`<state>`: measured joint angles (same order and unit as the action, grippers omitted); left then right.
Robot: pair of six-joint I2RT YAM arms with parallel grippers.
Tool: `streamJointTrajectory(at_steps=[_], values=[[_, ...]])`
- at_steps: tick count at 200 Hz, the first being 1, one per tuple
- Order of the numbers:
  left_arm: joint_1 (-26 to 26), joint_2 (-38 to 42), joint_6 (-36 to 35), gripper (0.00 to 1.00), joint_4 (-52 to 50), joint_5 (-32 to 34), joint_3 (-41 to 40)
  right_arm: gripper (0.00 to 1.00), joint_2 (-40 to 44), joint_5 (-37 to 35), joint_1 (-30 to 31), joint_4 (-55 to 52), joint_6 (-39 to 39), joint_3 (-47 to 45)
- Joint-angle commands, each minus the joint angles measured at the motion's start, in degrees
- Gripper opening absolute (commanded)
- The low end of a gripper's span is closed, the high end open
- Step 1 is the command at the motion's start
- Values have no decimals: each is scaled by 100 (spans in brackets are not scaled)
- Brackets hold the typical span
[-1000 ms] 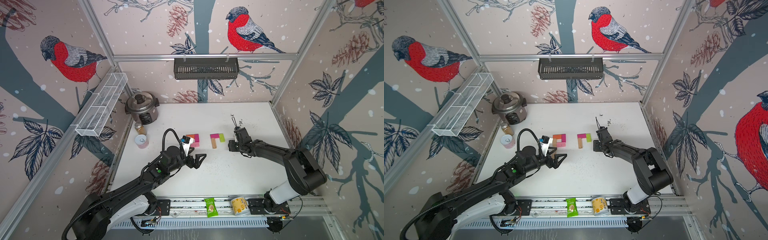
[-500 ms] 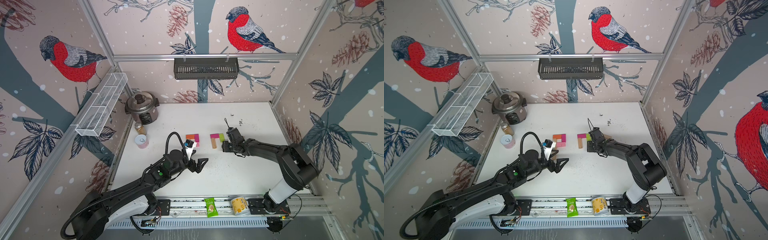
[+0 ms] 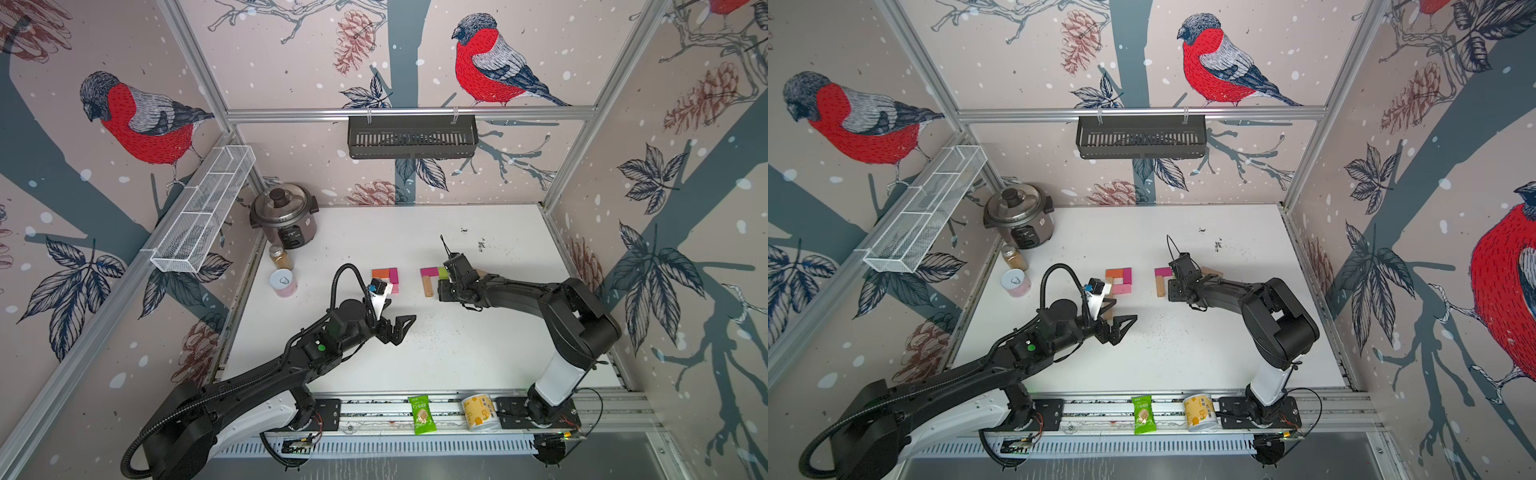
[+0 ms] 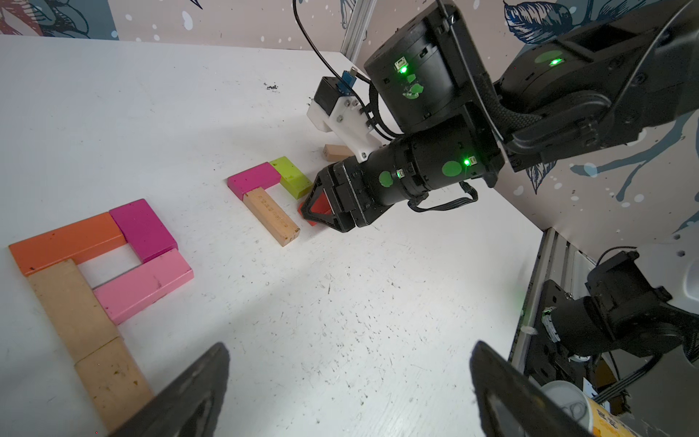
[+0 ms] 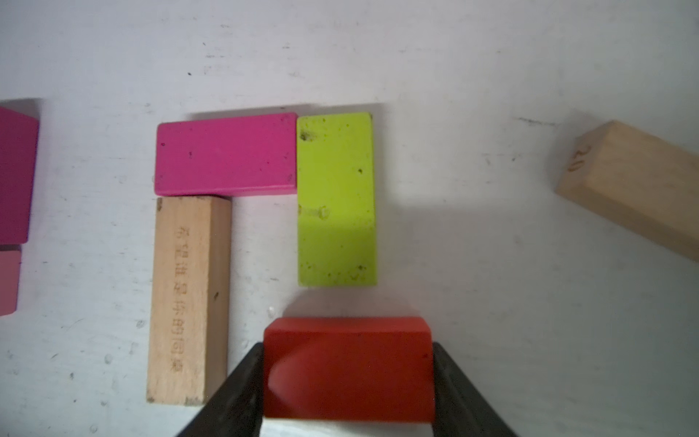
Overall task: Assemble the letter p with building blocks
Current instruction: Assemble the building block at the center of the board.
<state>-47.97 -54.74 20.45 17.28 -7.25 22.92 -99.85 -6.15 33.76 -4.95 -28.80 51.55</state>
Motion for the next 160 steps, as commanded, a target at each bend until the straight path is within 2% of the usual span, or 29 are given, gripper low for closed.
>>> streamJointTrajectory(at_steps=[1, 102, 142, 160], values=[[-20, -18, -110, 98, 101, 74, 46, 64, -56, 1, 40, -105, -120, 42], [-20, -72, -109, 98, 65, 83, 66, 81, 237, 57, 40, -290, -86, 116], [-20, -98, -110, 98, 76, 79, 60, 80, 853, 121, -123, -466, 45, 109], [-20, -115, -111, 98, 83, 74, 64, 73, 1174, 231, -383, -423, 147, -121]])
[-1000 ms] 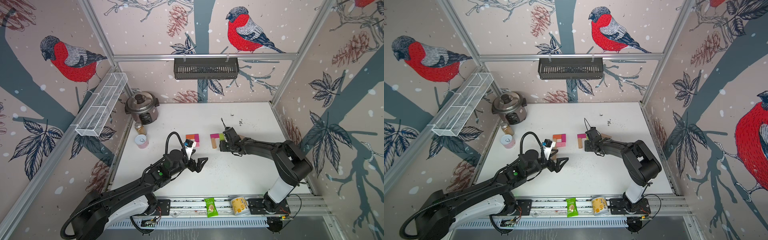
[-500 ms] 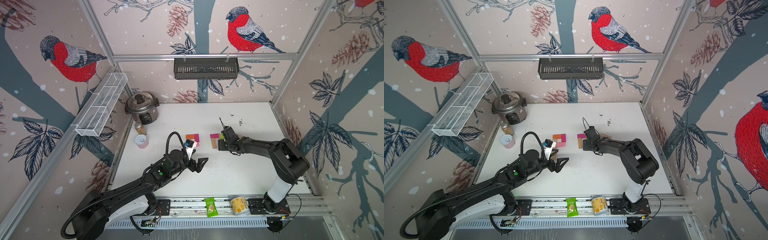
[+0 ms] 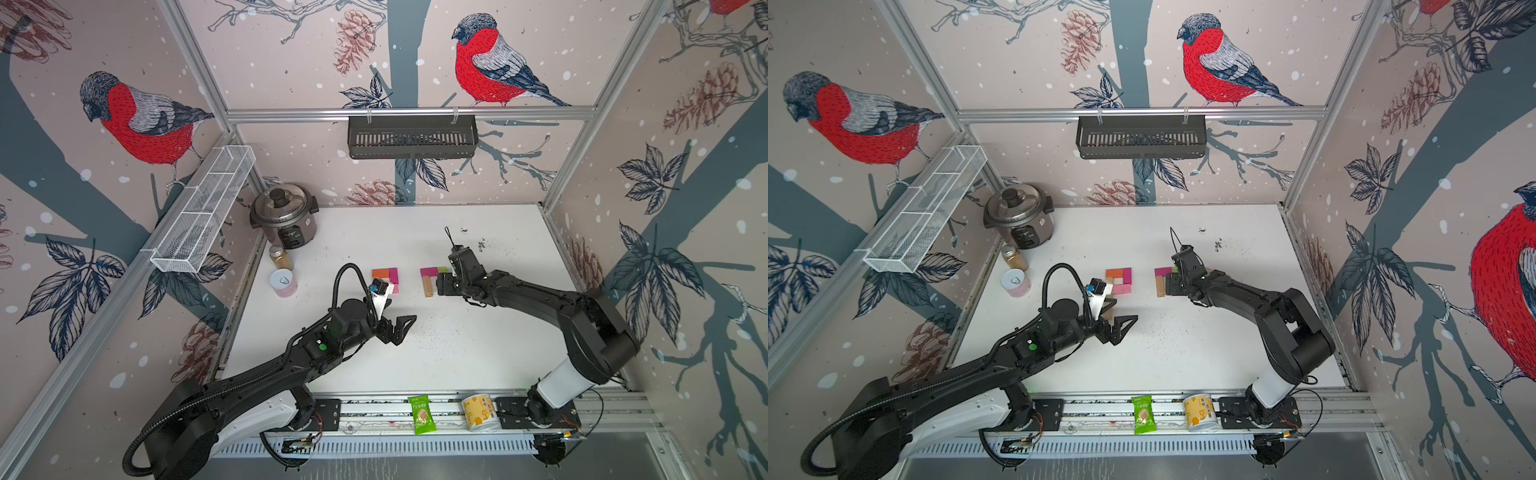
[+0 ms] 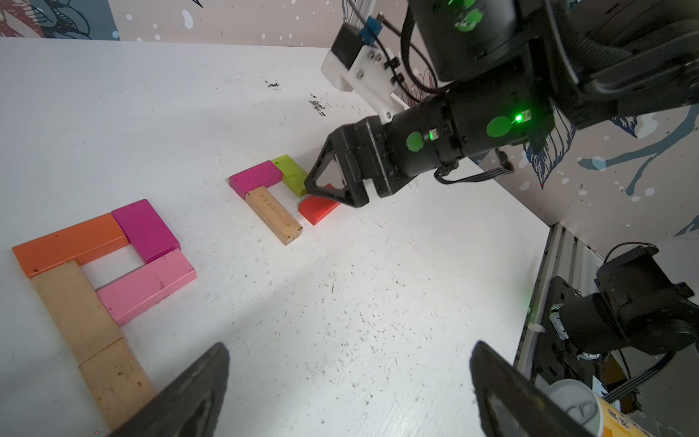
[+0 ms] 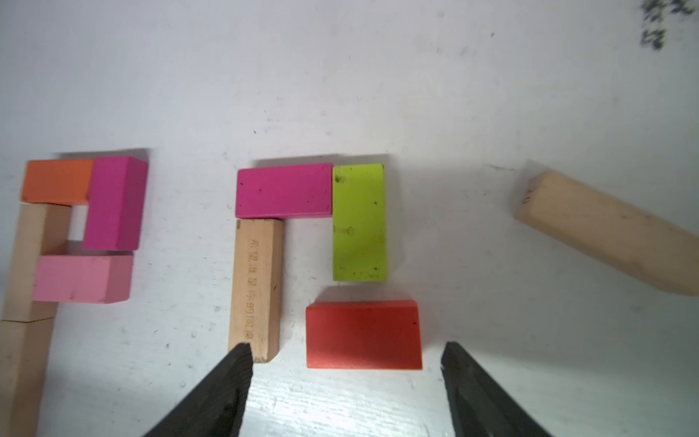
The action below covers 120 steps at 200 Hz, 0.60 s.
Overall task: Assemble the letter p with building blocks
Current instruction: Assemble the building block at the center of the board.
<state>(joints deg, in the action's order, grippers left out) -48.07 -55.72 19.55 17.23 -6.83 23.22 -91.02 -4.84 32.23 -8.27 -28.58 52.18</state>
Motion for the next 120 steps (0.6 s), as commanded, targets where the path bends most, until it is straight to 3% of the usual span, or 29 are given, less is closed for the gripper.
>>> streamJointTrajectory(at_steps=[1, 32, 44, 120], values=[[-9, -17, -21, 98, 87, 33, 33, 72, 307, 112, -254, -89, 129, -192], [-9, -139, -32, 98, 167, -32, 33, 39, 456, 551, -824, 140, 304, -612], [-9, -246, -57, 98, 199, -63, 42, 31, 447, 695, -913, 277, 352, -744], [-18, -897, -284, 98, 451, -257, 115, 21, 282, 1003, -964, 1038, 175, -1170]])
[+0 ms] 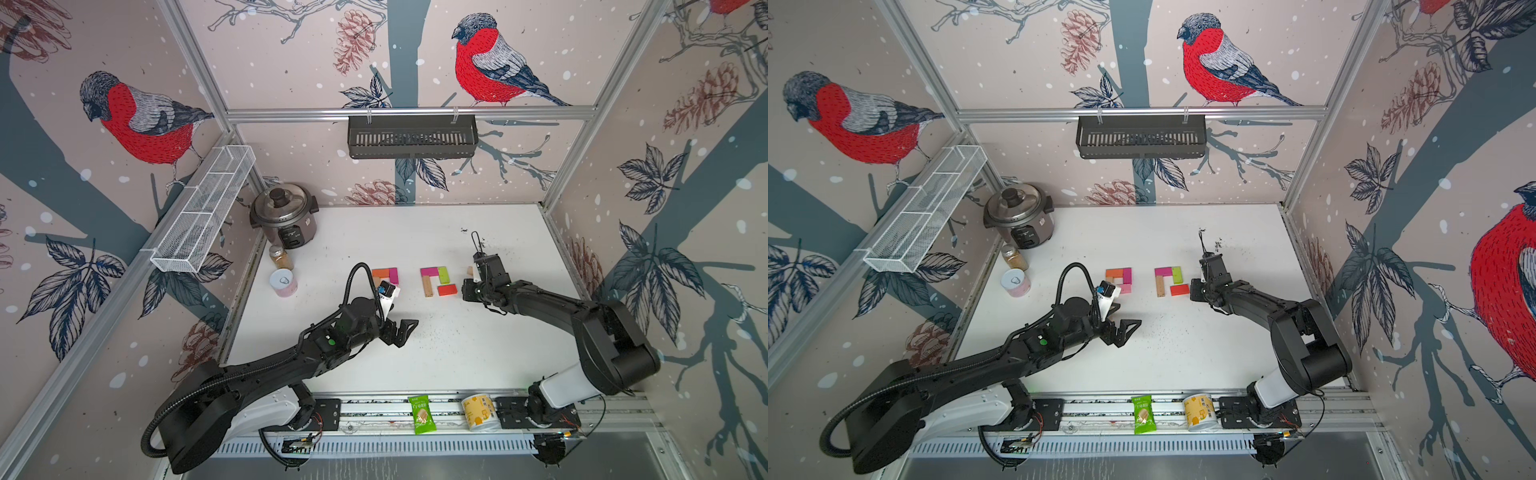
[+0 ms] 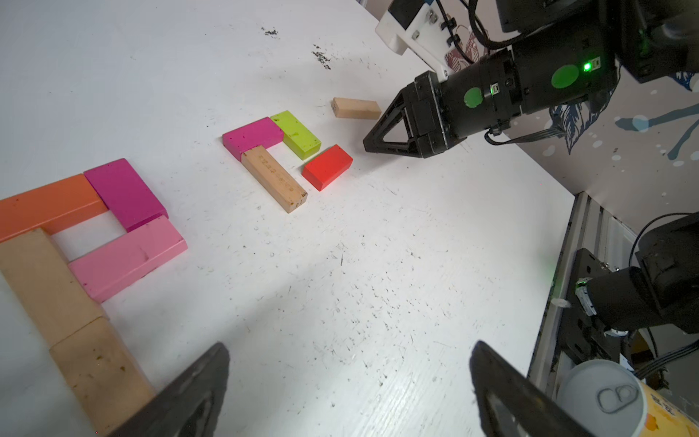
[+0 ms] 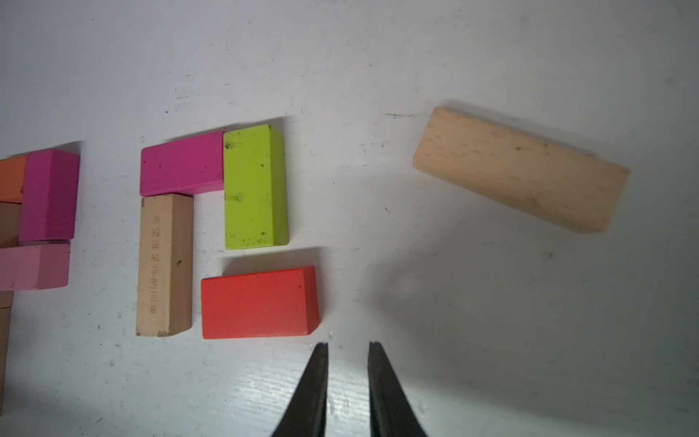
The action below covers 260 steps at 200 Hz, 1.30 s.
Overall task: Assemble the letter p with building blocks
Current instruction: Assemble the building block at the center of the board.
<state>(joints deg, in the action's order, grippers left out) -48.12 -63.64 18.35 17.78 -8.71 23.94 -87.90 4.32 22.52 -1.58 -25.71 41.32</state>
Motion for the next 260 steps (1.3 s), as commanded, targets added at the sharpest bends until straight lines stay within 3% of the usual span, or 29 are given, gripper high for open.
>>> streamJointTrajectory(at_steps=[1, 49, 260], values=[[-13, -114, -164, 98, 403, -69, 41, 21, -33, 78, 6, 378, -115, -91], [-9, -390, -254, 98, 502, -173, 85, 19, -444, 159, 14, 569, -127, -87], [-21, -523, -271, 98, 378, -113, 178, 21, -763, 266, 215, 597, -105, 78]])
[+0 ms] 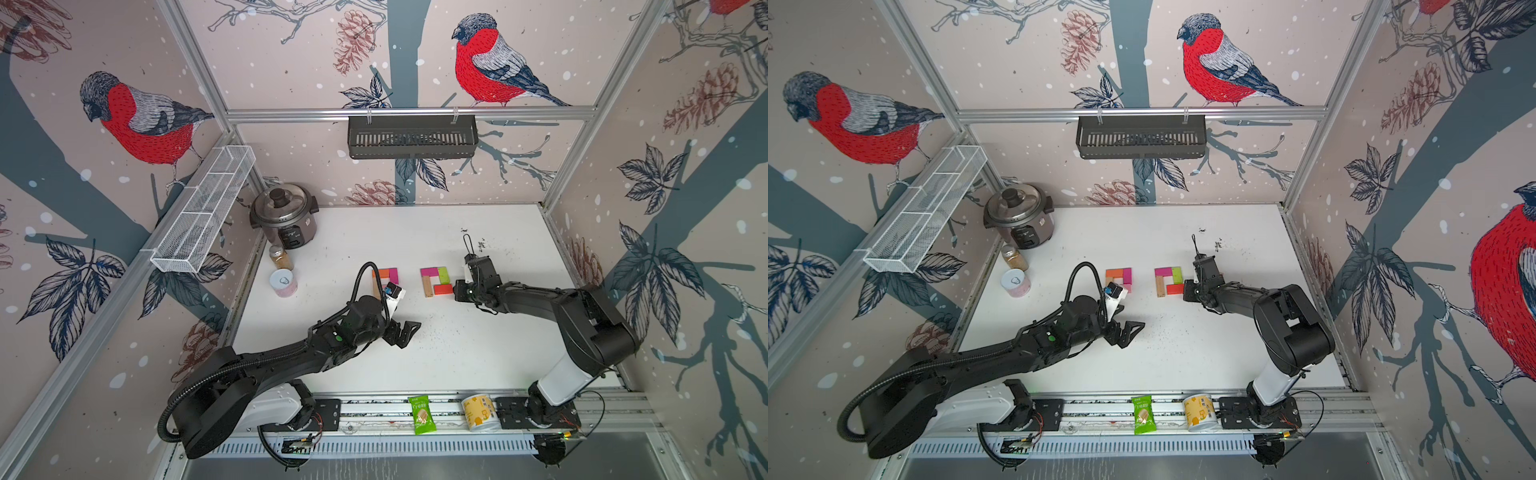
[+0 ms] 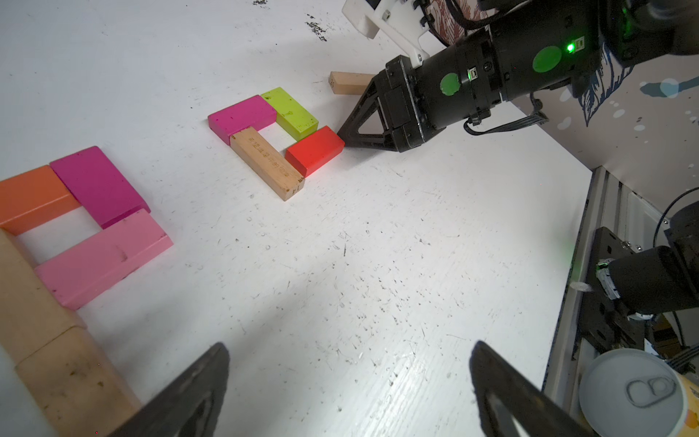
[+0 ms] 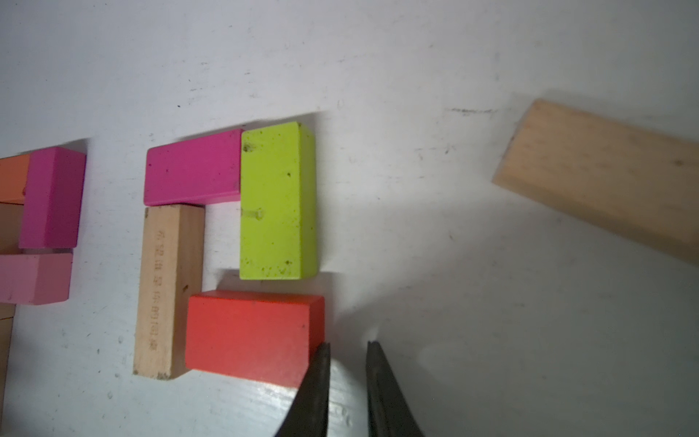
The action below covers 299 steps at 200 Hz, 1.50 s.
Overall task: Assemble the letter p with building blocks
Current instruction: Assemble the building block at the center of the board.
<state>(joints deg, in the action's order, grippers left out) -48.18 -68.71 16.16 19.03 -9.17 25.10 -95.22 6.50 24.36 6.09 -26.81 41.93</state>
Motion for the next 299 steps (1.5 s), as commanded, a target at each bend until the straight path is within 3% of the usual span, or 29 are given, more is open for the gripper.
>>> streamJointTrajectory(at_steps=[1, 250, 299], values=[[-15, -13, -52, 98, 252, -67, 64, 21, -31, 37, 28, -170, 7, 17], [-14, -98, -28, 98, 229, -111, 118, 26, -122, -26, 29, -198, -26, 131], [-16, 78, 416, 98, 272, -13, 147, 38, 541, -10, -191, -354, -120, 160]])
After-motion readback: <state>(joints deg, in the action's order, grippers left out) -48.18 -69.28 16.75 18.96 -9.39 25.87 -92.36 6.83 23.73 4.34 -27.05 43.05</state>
